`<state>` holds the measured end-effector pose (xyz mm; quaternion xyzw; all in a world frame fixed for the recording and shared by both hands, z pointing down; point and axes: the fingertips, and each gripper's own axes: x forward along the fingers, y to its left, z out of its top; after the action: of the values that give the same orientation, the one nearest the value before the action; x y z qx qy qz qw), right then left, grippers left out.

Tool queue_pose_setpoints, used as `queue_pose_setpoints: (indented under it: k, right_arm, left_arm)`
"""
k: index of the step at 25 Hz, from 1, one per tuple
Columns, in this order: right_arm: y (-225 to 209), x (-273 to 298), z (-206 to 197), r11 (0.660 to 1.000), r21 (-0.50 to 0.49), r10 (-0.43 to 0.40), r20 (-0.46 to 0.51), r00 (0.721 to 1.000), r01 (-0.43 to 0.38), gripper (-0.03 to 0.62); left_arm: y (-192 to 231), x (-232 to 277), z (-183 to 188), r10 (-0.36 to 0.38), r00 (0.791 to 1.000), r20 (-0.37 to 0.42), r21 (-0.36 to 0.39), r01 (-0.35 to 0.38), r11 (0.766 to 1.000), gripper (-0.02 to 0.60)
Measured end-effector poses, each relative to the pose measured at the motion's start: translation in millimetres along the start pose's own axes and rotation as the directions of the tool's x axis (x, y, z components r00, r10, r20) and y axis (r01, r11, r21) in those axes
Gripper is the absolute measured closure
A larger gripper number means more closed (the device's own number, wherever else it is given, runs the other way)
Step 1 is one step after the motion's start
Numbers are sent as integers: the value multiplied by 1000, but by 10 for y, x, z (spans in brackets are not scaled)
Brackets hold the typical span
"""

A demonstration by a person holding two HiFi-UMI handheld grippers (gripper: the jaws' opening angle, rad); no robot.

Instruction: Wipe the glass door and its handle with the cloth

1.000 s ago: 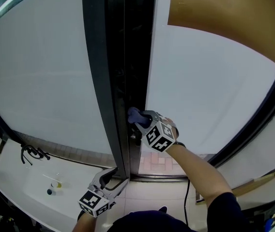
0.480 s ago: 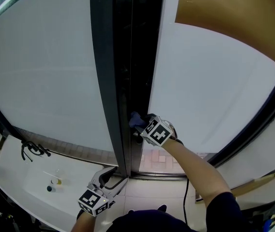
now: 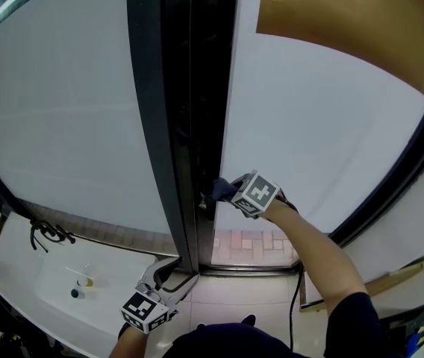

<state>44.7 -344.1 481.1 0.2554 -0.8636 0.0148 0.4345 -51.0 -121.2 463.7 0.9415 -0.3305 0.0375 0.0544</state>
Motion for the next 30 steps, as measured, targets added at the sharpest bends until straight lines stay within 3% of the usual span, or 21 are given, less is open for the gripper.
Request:
queue_pose_setpoints:
  k: [7, 11, 14, 22, 30]
  right_arm:
    - [-149, -161, -310, 997, 73, -1, -16, 1000, 2, 494]
    - [-116, -285, -96, 992, 120, 11, 130, 991, -27, 494]
    - [15, -252, 221, 995, 85, 41, 196, 980, -58, 494]
    - [265, 273, 582, 999, -40, 41, 133, 990, -36, 493]
    - [197, 232, 364, 996, 37, 79, 89, 993, -83, 493]
  left_arm:
    - [-60, 34, 21, -6, 1000, -4, 8, 6, 1000, 367]
    - [-44, -9, 9, 3, 1000, -5, 10, -3, 1000, 367]
    - [-22, -37, 5, 12, 1000, -3, 7, -12, 1000, 367]
    - [3, -126, -21, 37, 999, 4, -6, -37, 999, 367]
    - [43, -114, -81, 38, 999, 4, -24, -38, 999, 367]
